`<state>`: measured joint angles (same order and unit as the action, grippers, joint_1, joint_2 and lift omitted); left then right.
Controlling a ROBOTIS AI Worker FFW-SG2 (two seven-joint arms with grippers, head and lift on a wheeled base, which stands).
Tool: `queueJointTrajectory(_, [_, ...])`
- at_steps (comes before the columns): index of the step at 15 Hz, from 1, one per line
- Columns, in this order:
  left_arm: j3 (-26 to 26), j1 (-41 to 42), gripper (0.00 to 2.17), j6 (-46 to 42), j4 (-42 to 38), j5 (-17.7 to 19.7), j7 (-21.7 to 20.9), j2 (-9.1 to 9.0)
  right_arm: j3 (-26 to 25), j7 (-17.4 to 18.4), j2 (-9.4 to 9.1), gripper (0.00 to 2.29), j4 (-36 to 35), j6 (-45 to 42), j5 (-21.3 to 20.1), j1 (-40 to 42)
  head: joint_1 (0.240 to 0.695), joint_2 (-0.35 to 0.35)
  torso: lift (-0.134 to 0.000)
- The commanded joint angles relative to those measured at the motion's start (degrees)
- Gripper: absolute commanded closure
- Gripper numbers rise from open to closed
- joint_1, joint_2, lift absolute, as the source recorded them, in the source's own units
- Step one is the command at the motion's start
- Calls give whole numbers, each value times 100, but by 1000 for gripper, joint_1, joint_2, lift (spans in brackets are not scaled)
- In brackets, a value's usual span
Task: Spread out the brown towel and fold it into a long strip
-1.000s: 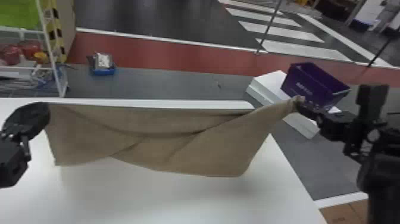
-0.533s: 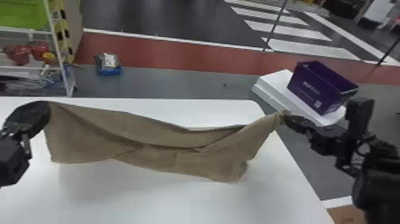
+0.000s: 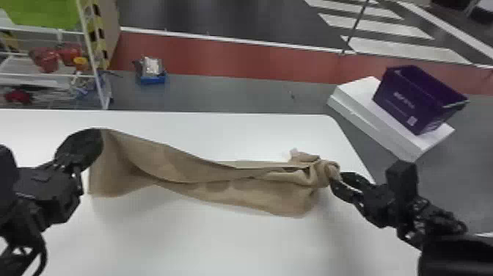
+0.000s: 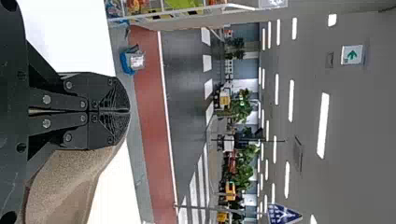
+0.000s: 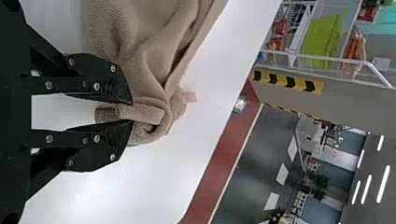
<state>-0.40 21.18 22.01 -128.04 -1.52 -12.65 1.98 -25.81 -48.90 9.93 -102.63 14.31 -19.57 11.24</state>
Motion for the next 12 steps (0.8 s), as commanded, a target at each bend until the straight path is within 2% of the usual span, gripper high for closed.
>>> queueJointTrajectory(1, [5,9,1899,-25,7,2,0,4,-11,65,44,734,261,-293,-152,36,695,-248,-123])
queueJointTrajectory(2, [5,18,1899,-25,-10,2,0,4,-143,74,44,481,261,-398,-152,36,695,-250,-123])
queueJointTrajectory(3, [5,36,1899,-43,-19,2,0,4,-284,82,53,417,252,-416,-117,18,695,-254,-123])
queueJointTrajectory(5, [23,53,1899,-113,-19,2,0,4,-504,21,44,390,120,-398,32,18,695,-271,-123])
queueJointTrajectory(9, [32,88,1899,-113,-37,-6,0,4,-591,-85,-44,394,-434,-398,604,625,695,-290,-123])
queueJointTrajectory(12, [32,88,1899,-113,-28,-15,0,4,-600,-93,-44,394,-460,-591,709,932,695,-285,-123])
